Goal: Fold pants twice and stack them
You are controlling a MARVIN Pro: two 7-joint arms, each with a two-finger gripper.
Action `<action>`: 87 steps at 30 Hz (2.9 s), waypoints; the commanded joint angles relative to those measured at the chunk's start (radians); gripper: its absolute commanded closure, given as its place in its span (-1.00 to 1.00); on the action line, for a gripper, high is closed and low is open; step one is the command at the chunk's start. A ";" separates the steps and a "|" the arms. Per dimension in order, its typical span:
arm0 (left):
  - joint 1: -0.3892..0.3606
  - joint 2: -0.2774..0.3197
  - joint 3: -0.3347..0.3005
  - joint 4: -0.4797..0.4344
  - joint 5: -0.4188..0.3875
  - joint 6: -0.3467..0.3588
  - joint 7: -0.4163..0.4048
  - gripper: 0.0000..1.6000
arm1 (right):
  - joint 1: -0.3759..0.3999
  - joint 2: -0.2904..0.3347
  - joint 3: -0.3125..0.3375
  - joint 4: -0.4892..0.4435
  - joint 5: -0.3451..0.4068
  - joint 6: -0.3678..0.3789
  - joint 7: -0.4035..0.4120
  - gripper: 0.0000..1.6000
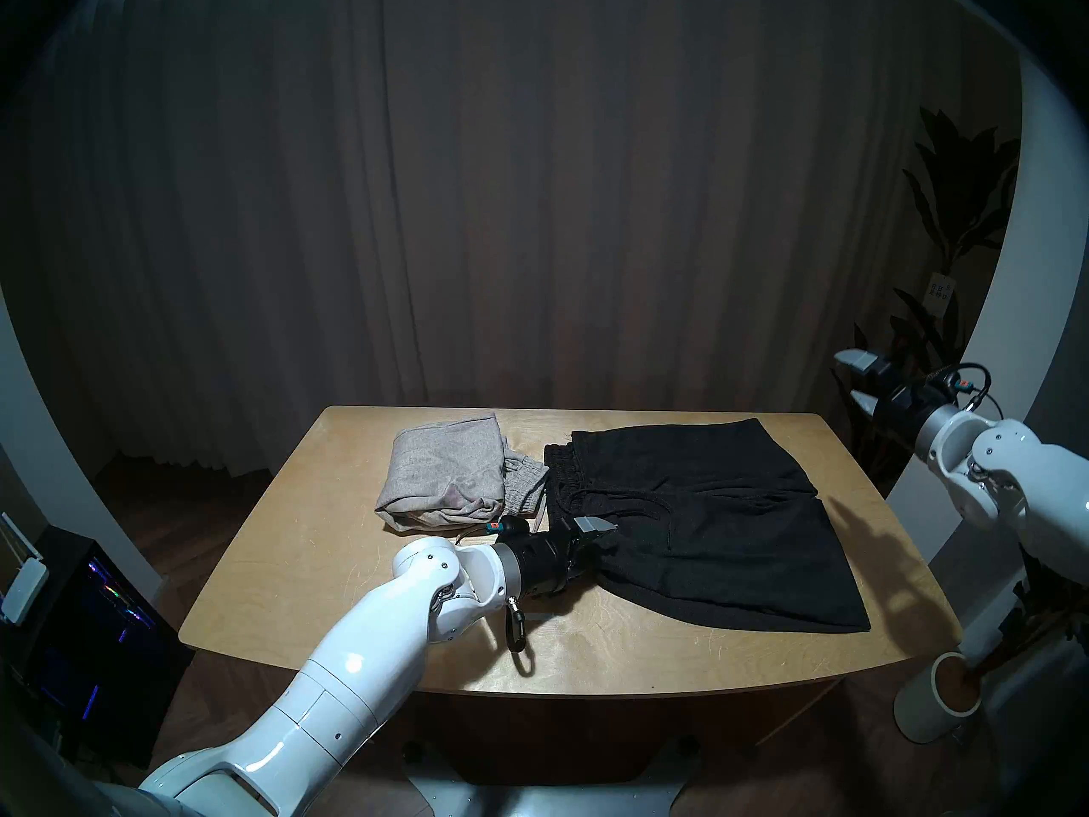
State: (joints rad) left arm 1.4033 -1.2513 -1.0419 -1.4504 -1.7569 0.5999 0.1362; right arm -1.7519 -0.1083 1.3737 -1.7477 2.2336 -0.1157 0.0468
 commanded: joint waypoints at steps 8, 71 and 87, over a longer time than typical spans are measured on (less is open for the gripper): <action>0.001 -0.001 0.018 0.016 0.010 0.002 0.007 -1.00 | -0.023 0.004 -0.010 -0.024 -0.040 0.124 -0.023 -1.00; -0.009 -0.014 0.037 0.025 0.024 -0.008 0.009 -1.00 | -0.019 0.004 0.031 0.187 -0.151 0.669 -0.096 -1.00; -0.008 -0.021 0.040 0.032 0.028 -0.012 0.010 -1.00 | -0.022 0.004 0.030 0.303 -0.183 0.798 -0.087 -1.00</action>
State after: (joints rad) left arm 1.3834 -1.2695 -1.0178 -1.4370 -1.7362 0.5858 0.1396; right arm -1.7727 -0.1086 1.3893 -1.4841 2.0555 0.6382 -0.0469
